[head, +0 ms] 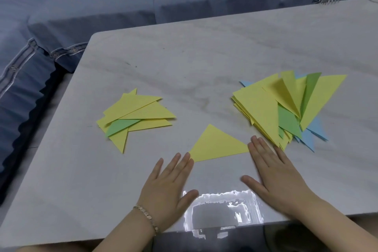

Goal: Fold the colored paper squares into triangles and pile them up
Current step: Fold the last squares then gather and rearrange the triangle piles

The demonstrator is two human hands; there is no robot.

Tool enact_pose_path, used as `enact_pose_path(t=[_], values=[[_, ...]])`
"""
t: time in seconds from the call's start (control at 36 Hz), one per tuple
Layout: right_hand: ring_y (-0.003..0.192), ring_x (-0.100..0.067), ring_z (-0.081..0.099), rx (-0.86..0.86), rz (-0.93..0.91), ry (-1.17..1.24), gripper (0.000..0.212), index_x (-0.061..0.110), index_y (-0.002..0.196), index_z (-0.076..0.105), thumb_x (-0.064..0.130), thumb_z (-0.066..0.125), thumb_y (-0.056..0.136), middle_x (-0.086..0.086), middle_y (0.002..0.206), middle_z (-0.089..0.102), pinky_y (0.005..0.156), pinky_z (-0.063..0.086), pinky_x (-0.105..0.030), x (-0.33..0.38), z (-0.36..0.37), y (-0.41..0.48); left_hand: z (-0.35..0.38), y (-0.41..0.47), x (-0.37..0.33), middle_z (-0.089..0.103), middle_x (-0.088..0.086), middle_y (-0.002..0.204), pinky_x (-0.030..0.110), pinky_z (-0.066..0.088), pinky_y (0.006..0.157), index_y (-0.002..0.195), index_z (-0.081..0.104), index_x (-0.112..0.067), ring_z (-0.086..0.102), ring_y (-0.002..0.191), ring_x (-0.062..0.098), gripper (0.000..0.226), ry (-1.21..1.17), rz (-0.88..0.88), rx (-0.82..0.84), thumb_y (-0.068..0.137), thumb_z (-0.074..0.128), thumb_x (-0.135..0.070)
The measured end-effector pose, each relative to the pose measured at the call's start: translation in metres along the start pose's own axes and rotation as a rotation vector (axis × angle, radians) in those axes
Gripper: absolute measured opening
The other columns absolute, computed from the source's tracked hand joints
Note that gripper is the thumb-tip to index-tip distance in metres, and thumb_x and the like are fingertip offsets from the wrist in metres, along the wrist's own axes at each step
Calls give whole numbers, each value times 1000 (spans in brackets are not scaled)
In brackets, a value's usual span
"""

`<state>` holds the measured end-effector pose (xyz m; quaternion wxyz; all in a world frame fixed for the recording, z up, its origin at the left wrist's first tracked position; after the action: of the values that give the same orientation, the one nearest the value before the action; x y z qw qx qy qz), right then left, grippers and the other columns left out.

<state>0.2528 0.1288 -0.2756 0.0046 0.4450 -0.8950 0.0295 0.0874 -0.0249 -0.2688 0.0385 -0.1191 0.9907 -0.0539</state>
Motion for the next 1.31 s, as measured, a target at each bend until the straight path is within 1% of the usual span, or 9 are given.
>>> enact_pose_path(t=[0.22, 0.31, 0.39, 0.53, 0.67, 0.78, 0.97, 1.08, 1.31], values=[[137, -14, 19, -10, 1, 14, 79, 3, 140, 36, 63, 16, 93, -9, 147, 33, 106, 13, -34, 0, -1, 1, -42, 8, 23, 72, 0, 90, 29, 48, 77, 61, 69, -16, 69, 83, 20, 43, -262, -268, -320, 84, 40, -38], [137, -15, 20, -13, 6, 30, 80, 3, 139, 39, 63, 15, 93, -9, 147, 34, 107, 12, -34, 1, -2, 1, -45, 22, 24, 65, -5, 94, 30, 46, 77, 97, 65, -19, 61, 90, 19, 29, -394, -421, -193, 86, 51, -41], [135, -15, 22, -11, 10, 52, 81, 4, 137, 43, 64, 14, 91, -8, 145, 38, 106, 12, -33, 2, -5, 1, -34, 41, 14, 52, -1, 115, 31, 42, 88, 133, 36, -24, 50, 109, 20, 60, -438, -505, -38, 82, 60, -45], [131, -16, 33, -72, 20, 89, 80, 5, 131, 51, 66, 21, 88, -7, 139, 47, 103, 22, -35, 2, -10, 2, -22, 58, 5, 53, 7, 112, 30, 42, 79, 135, 28, -20, 52, 106, 27, 68, -521, -563, 85, 80, 65, -32], [93, -29, 65, -275, 40, 273, 40, 9, 99, 70, 40, 53, 80, -7, 104, 66, 80, 50, -37, 5, -41, 9, -32, 59, 8, 43, -8, 67, 25, 32, 60, 79, 54, -19, 49, 77, 21, 10, -683, -524, -20, 83, 61, -24], [68, -30, 57, -485, 166, 375, 8, 6, 83, 71, 5, 66, 77, -10, 80, 55, 53, 39, -28, -10, -75, 18, -55, 56, 41, 34, 1, 54, 19, 25, 46, 57, 39, -13, 33, 57, 20, 35, -763, -548, -214, 88, 56, -18], [126, -43, 33, -184, 399, 354, 40, 20, 127, 56, 19, 59, 88, -27, 142, 33, 101, 32, -46, -36, -52, 50, -94, 50, 147, 56, 17, 84, 29, 26, 61, 88, 60, -1, 51, 82, 28, 19, -660, -754, -391, 92, 50, -17], [127, -39, 34, -156, 455, 344, 40, 22, 130, 53, 20, 54, 91, -22, 144, 31, 97, 37, -45, -44, -45, 50, -82, 40, 184, 55, 20, 119, 37, 35, 94, 125, 50, -7, 44, 117, 36, 41, -577, -922, -296, 89, 56, -28], [121, -32, 43, -301, 432, 524, 37, 5, 126, 55, 14, 59, 89, -16, 128, 52, 98, 30, -34, -52, -52, 49, -86, 45, 122, 43, 17, 130, 32, 23, 102, 127, 49, -10, 33, 125, 32, 45, -581, -649, -376, 86, 61, -20]])
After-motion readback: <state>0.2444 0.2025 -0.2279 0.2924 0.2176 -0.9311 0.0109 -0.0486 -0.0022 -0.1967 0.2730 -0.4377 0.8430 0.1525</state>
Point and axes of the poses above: each hand's wrist, its own y-axis towards the middle knuckle, its own z-axis out of the palm, x = y × z, the point moved 8 cm from there along y, towards the middle knuckle
